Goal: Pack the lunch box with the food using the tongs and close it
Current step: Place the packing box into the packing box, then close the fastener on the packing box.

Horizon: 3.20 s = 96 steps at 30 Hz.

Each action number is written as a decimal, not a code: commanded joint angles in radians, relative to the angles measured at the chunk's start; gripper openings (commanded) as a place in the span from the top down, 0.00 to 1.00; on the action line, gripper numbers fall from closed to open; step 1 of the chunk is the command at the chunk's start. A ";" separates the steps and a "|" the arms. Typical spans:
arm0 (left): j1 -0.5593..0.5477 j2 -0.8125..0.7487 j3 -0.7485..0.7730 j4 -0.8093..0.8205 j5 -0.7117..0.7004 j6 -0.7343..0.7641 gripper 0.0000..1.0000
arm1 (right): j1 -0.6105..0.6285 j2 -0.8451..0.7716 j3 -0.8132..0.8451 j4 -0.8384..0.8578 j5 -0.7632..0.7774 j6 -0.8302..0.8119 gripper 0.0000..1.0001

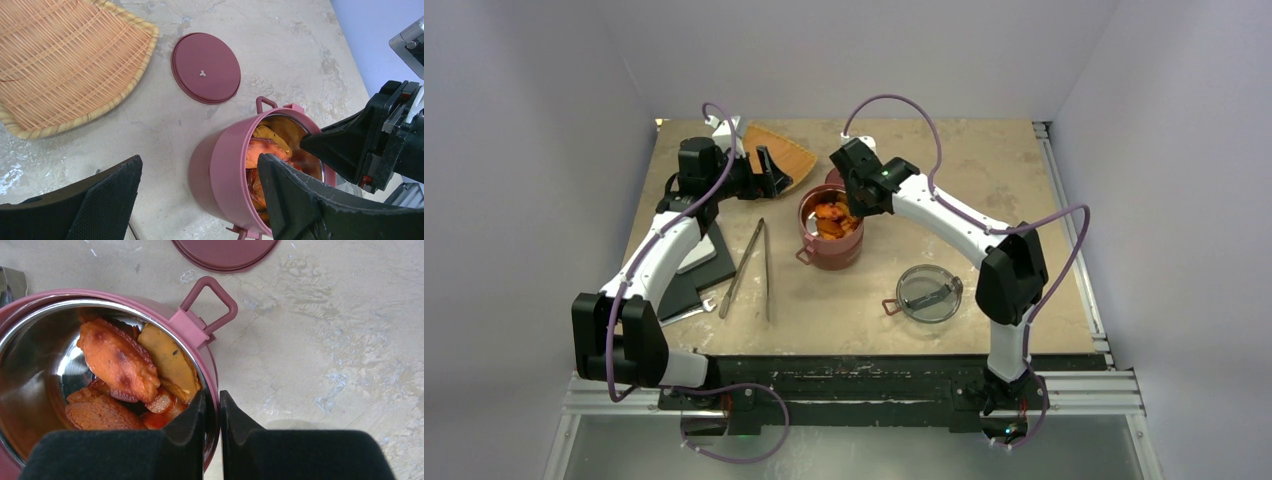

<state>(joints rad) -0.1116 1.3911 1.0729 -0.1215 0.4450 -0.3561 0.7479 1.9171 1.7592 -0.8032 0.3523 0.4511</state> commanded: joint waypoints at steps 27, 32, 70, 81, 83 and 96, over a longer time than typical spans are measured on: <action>-0.002 -0.124 -0.054 0.035 -0.114 -0.001 0.15 | 0.018 -0.078 0.100 -0.040 0.056 -0.003 0.48; 0.000 -0.272 -0.183 0.067 -0.160 -0.116 0.15 | 0.018 -0.146 0.067 0.009 0.009 -0.040 0.40; -0.201 -0.425 -0.599 0.083 -0.123 -0.377 0.48 | -0.078 -0.071 -0.085 0.320 -0.214 -0.348 0.64; -0.201 -0.405 -0.606 0.106 -0.132 -0.386 0.53 | -0.078 -0.060 -0.100 0.303 -0.207 -0.337 0.78; -0.201 -0.406 -0.605 0.105 -0.134 -0.387 0.53 | -0.078 -0.061 -0.100 0.294 -0.202 -0.330 0.82; -0.201 -0.389 -0.603 0.154 -0.144 -0.385 0.55 | -0.078 -0.070 -0.116 0.266 -0.173 -0.299 0.98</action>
<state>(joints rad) -0.3092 1.0004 0.4751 -0.0231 0.3092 -0.7250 0.6731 1.8626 1.6615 -0.5137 0.1623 0.1299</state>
